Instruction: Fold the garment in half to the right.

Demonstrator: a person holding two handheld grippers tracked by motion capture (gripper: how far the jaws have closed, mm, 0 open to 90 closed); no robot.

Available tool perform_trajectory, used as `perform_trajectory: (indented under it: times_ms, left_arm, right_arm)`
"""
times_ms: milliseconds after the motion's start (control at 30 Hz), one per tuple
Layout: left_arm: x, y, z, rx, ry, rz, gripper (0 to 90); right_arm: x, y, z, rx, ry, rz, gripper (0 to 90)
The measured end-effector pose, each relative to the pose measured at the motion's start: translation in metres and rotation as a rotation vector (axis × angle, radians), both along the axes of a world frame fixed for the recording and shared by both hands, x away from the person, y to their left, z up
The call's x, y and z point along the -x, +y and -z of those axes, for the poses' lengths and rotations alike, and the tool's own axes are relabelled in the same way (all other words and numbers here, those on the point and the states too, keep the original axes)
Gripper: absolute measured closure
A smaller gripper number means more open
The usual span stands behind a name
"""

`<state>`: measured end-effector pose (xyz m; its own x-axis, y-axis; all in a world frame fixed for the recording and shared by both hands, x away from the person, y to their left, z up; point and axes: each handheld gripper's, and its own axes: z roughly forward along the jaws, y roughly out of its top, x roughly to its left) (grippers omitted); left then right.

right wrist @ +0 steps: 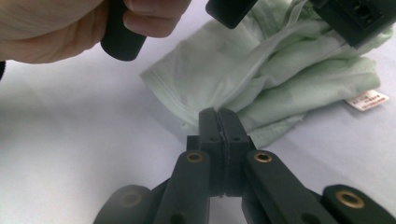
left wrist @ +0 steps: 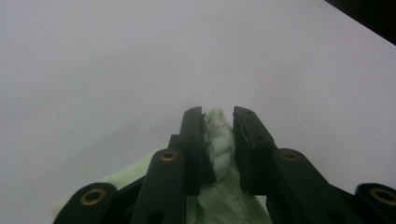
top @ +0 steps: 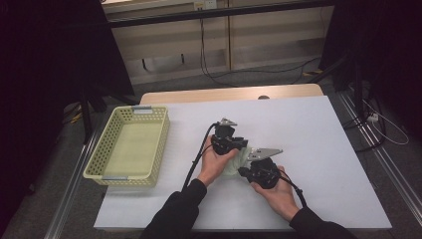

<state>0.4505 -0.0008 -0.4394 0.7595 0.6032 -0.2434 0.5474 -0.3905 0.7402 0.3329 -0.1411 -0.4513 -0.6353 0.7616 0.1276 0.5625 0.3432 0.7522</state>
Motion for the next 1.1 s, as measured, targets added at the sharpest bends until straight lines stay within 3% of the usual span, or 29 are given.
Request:
perform_trajectory:
  times_ms: [200,300,367,533,600,700,867,1000,1100]
  left_arm:
    - [0.001,-0.002,0.003,-0.009,0.009,0.013,71.8]
    - [0.002,-0.001,0.003,-0.001,-0.006,0.019,69.1]
    - [0.007,0.002,-0.001,0.036,-0.063,0.031,67.8]
    - [0.010,0.006,-0.007,0.030,-0.058,0.054,62.9]
    - [0.009,0.010,-0.008,0.021,-0.058,0.046,60.4]
    - [0.008,0.017,-0.009,0.052,-0.048,0.023,54.3]
    - [0.007,0.030,-0.013,0.057,-0.052,0.002,44.3]
    - [0.007,0.043,-0.021,0.061,-0.070,-0.029,31.9]
    - [0.006,0.054,-0.026,0.039,-0.100,-0.050,27.4]
  right_arm:
    - [-0.001,-0.001,0.007,0.030,0.008,0.000,90.0]
    - [-0.001,-0.003,0.008,0.033,0.014,0.005,88.8]
    - [0.000,-0.005,0.009,0.027,0.008,0.002,83.6]
    - [0.000,-0.009,0.003,0.000,-0.015,0.006,74.4]
    - [0.000,-0.011,0.000,-0.007,-0.027,0.015,70.5]
    - [0.000,-0.014,-0.003,-0.007,-0.047,0.020,66.3]
    - [-0.004,-0.017,-0.007,-0.011,-0.071,0.034,60.8]
    - [-0.007,-0.021,-0.012,-0.019,-0.096,0.044,58.6]
    - [-0.010,-0.023,-0.016,-0.022,-0.105,0.049,57.7]
